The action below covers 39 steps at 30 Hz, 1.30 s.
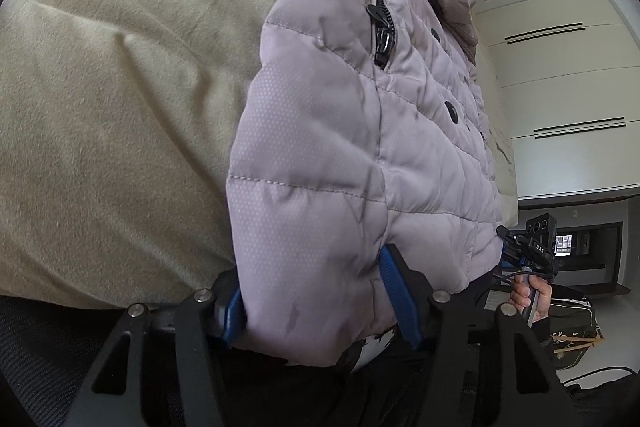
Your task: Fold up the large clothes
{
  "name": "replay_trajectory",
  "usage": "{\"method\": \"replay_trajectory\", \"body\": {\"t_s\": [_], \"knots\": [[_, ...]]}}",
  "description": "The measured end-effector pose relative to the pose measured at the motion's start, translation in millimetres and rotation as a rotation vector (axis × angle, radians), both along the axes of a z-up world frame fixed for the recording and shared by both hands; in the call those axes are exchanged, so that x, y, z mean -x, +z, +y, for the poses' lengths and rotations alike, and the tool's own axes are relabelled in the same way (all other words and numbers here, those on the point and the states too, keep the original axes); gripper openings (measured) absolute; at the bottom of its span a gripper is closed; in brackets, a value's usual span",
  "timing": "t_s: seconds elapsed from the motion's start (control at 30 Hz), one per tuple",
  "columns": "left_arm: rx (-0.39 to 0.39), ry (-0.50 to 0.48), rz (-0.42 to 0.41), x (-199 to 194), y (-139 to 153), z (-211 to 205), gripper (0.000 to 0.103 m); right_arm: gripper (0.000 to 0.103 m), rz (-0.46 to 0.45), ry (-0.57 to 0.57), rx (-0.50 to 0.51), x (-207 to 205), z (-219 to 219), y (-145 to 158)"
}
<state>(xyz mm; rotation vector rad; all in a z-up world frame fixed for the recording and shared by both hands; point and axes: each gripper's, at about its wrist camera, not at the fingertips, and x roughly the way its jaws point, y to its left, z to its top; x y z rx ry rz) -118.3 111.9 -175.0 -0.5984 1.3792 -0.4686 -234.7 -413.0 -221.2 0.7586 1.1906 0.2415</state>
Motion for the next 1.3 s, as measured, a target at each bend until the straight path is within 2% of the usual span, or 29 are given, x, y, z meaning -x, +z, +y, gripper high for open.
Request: {"method": "replay_trajectory", "body": {"t_s": [0.07, 0.17, 0.23, 0.3, 0.37, 0.53, 0.63, 0.73, 0.87, 0.97, 1.2, 1.3], "knots": [[-0.003, -0.01, -0.011, 1.2, 2.2, -1.4, 0.052, 0.036, 0.004, -0.007, -0.005, 0.9, -1.1, -2.5], [0.002, -0.012, -0.034, 1.5, 5.7, -4.2, 0.037, 0.031, -0.004, -0.009, -0.008, 3.9, -2.4, -5.1], [-0.001, -0.008, -0.057, 2.4, 9.6, -4.6, 0.023, 0.025, -0.021, 0.0, 0.011, 6.0, -0.6, -2.4], [0.0, -0.01, -0.082, 3.7, 14.7, -6.0, 0.018, 0.019, -0.044, 0.012, 0.033, 7.7, 2.7, 3.8], [-0.014, -0.025, -0.115, 5.9, 21.8, -9.4, 0.014, 0.013, -0.066, 0.03, 0.076, 8.2, 8.8, 11.6], [-0.064, -0.092, -0.183, 15.5, 38.9, -21.2, 0.009, 0.008, -0.1, 0.078, 0.156, 11.2, 25.8, 30.6], [-0.081, -0.15, -0.175, 24.8, 44.3, -24.9, 0.009, 0.007, -0.11, 0.092, 0.158, 19.7, 28.9, 37.2], [-0.062, -0.194, -0.132, 38.2, 45.3, -19.8, 0.009, 0.007, -0.09, 0.098, 0.142, 30.0, 24.7, 39.5], [0.039, -0.165, -0.112, 52.6, 49.0, -4.6, 0.009, 0.007, -0.087, 0.092, 0.076, 51.0, 26.2, 47.5], [0.16, -0.093, -0.155, 44.9, 60.5, 7.2, 0.009, 0.007, -0.16, 0.075, 0.012, 52.3, 28.0, 66.2], [0.448, 0.106, -0.397, -8.0, 128.5, 24.9, 0.009, 0.007, -0.382, 0.024, -0.039, -5.2, 28.4, 130.5], [0.555, 0.208, -0.467, -44.8, 147.8, 33.9, 0.009, 0.007, -0.482, -0.031, -0.051, -35.1, 17.1, 162.4]]}}
